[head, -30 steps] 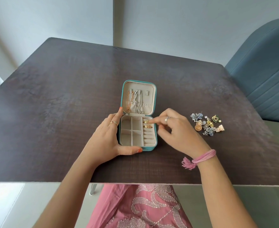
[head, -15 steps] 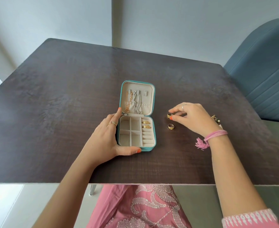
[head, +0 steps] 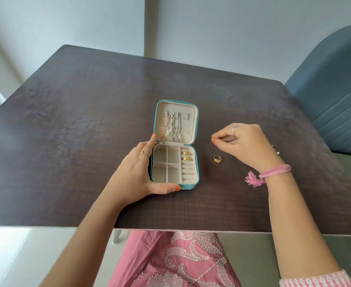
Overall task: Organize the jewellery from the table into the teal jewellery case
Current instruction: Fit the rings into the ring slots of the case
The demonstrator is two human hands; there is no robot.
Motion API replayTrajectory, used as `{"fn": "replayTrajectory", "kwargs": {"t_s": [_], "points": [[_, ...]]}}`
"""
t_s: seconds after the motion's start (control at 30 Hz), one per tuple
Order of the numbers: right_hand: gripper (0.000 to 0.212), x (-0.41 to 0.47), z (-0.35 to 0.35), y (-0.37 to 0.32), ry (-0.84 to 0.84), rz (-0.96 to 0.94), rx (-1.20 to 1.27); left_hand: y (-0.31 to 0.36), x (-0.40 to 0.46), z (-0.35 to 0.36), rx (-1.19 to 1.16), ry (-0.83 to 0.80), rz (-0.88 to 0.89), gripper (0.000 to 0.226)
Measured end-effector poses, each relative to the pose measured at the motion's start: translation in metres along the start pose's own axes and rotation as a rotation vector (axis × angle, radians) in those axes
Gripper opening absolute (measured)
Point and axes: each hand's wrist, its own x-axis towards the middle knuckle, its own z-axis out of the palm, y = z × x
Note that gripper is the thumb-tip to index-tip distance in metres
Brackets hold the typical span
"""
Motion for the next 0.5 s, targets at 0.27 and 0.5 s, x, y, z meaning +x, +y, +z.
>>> {"fn": "replayTrajectory", "kwargs": {"t_s": [0.27, 0.5], "points": [[0.013, -0.026, 0.013, -0.039, -0.152, -0.115, 0.166, 0.0, 0.001, 0.0, 0.006, -0.004, 0.003, 0.131], [0.016, -0.027, 0.03, -0.039, -0.178, -0.166, 0.031, 0.0, 0.0, 0.001, 0.028, 0.011, 0.019, 0.131]]}}
